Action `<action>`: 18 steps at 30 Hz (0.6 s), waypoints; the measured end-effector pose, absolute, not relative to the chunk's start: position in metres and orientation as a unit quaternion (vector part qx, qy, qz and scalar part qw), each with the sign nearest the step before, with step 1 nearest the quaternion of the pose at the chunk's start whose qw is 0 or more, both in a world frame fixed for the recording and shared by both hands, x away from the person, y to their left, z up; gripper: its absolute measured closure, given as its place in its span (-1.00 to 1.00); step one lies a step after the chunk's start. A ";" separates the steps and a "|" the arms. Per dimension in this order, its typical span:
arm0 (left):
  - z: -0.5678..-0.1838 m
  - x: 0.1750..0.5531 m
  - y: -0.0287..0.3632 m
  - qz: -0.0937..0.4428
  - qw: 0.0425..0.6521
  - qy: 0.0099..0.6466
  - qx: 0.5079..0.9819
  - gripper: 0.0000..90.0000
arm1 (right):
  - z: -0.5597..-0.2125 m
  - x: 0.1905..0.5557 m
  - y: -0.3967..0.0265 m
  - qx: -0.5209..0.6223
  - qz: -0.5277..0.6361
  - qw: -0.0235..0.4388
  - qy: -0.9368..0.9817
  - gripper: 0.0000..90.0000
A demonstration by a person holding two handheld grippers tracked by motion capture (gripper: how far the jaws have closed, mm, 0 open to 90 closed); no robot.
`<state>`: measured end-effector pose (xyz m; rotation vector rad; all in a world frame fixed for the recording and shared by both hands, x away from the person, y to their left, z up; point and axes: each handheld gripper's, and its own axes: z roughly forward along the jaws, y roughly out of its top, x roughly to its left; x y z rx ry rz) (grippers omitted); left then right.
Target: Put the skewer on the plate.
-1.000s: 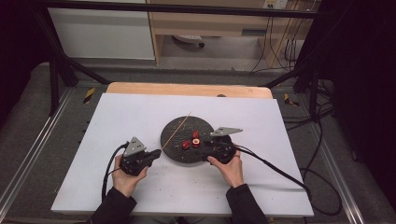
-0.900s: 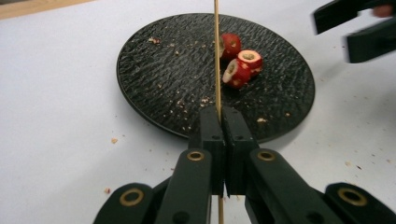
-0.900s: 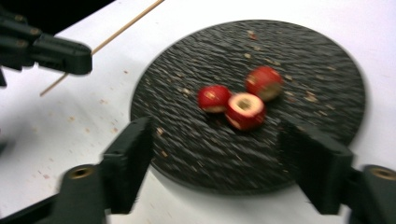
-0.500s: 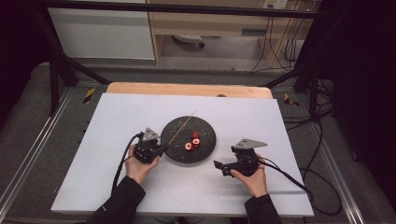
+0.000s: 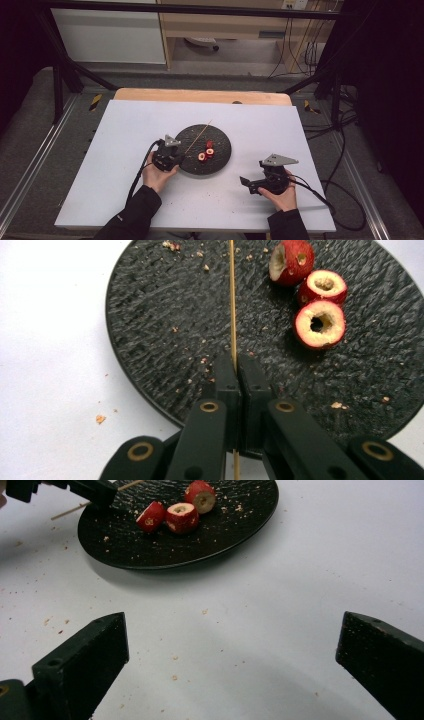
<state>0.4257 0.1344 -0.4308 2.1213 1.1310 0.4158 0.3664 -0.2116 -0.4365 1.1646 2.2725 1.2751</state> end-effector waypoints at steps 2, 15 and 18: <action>-0.431 0.427 0.132 0.160 0.340 0.436 0.818 0.96 | -0.437 0.367 -0.212 0.403 0.442 0.141 0.789 -0.96; -0.432 0.428 0.129 0.164 0.343 0.425 0.821 0.93 | -0.436 0.366 -0.213 0.403 0.447 0.134 0.787 -0.96; -0.427 0.424 0.136 0.162 0.357 0.412 0.822 0.80 | -0.435 0.366 -0.213 0.403 0.447 0.134 0.787 -0.96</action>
